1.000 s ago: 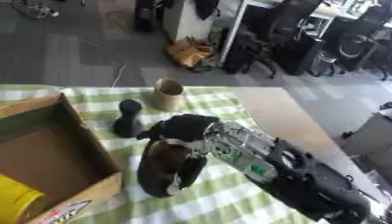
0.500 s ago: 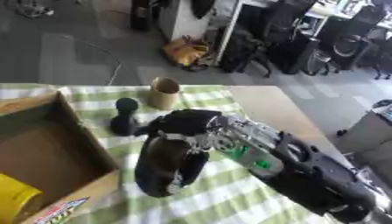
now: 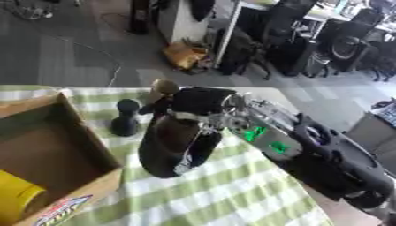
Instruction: Pick up objects on the table and place them in the box.
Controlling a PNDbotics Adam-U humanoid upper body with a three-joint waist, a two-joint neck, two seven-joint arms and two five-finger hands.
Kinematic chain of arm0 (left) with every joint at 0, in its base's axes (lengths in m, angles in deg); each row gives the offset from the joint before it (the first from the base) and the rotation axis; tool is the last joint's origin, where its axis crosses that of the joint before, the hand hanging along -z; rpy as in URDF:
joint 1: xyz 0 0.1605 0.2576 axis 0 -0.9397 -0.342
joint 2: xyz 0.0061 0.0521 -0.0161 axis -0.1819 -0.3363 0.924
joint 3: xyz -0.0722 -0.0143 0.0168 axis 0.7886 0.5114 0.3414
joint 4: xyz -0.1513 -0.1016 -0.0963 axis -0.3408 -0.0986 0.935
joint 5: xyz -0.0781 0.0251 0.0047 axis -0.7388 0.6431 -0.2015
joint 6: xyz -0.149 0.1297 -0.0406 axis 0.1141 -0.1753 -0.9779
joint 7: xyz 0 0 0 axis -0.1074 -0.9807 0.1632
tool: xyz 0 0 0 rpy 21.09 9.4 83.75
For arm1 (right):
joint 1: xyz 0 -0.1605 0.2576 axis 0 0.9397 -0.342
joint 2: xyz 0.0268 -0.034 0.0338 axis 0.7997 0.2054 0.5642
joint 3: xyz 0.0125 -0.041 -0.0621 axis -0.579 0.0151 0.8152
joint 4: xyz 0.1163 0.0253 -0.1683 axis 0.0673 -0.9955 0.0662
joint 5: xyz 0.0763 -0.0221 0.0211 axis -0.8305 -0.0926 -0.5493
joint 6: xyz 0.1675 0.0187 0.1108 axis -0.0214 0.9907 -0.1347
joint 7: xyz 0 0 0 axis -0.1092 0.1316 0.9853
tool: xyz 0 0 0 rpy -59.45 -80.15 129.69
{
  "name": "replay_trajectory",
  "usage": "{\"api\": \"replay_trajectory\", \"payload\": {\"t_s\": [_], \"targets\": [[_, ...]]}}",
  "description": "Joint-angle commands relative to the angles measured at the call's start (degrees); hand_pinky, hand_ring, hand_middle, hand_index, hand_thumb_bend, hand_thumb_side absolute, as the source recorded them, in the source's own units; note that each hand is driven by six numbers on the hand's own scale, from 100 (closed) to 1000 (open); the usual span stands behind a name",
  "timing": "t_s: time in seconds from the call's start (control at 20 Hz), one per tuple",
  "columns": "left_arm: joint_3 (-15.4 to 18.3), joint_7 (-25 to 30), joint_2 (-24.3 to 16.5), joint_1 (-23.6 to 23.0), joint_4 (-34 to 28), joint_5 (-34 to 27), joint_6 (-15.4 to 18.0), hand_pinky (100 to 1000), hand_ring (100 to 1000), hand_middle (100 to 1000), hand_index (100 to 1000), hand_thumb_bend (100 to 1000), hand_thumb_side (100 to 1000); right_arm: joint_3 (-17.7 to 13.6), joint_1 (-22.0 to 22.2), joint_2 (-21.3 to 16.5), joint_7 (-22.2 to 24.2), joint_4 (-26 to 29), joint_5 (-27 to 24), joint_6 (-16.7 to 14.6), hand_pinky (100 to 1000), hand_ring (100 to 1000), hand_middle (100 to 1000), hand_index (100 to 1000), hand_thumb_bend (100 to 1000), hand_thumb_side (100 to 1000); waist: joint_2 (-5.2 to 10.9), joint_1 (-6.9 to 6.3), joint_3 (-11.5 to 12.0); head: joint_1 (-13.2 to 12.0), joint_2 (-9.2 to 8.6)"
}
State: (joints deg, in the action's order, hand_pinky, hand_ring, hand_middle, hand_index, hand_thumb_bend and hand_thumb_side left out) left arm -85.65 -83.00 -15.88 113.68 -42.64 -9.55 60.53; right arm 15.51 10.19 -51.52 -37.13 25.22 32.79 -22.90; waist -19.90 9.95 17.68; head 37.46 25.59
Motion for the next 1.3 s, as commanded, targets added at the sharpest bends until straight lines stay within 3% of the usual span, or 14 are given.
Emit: {"api": "replay_trajectory", "payload": {"t_s": [0.05, 0.4, 0.8, 1.0, 1.3], "targets": [[-0.1, 0.2, -0.3, 0.2, -0.8, 0.2, 0.2, 925, 1000, 864, 819, 251, 1000, -1.7, -1.0, -2.7, -1.8, 1.2, -1.4, -0.8, 159, 368, 358, 479, 256, 430, 1.74, -0.20, -0.2, 0.4, 0.68], [-0.4, 0.4, -0.4, -0.2, -0.8, 0.1, 0.3, 924, 1000, 864, 819, 252, 1000, -2.9, -1.7, -3.4, -5.7, 1.2, -3.2, -2.0, 128, 349, 349, 475, 276, 432, 1.86, 0.49, 0.2, 1.6, 0.49], [-0.4, 0.4, -1.4, -0.9, -0.8, -0.8, 0.2, 922, 1000, 866, 819, 255, 1000, -4.1, -1.7, -3.8, -11.1, 1.2, -5.1, -2.6, 101, 329, 336, 468, 304, 445, 1.16, 1.47, 1.9, 1.5, -2.27], [-0.4, 0.3, -1.6, -0.7, -0.8, -1.1, 0.1, 922, 1000, 865, 819, 253, 1000, -4.6, -1.3, -4.1, -13.4, 1.2, -6.0, -3.5, 100, 320, 331, 467, 313, 446, 0.64, 1.87, 2.8, 1.4, -1.96], [-0.5, 0.6, -2.0, -0.5, -0.8, -1.7, -0.6, 920, 1000, 867, 818, 249, 1000, -5.8, 0.6, -5.1, -16.9, 1.2, -6.8, -4.4, 100, 303, 322, 464, 335, 446, -0.13, 1.72, 4.6, 4.2, -2.37]]}}
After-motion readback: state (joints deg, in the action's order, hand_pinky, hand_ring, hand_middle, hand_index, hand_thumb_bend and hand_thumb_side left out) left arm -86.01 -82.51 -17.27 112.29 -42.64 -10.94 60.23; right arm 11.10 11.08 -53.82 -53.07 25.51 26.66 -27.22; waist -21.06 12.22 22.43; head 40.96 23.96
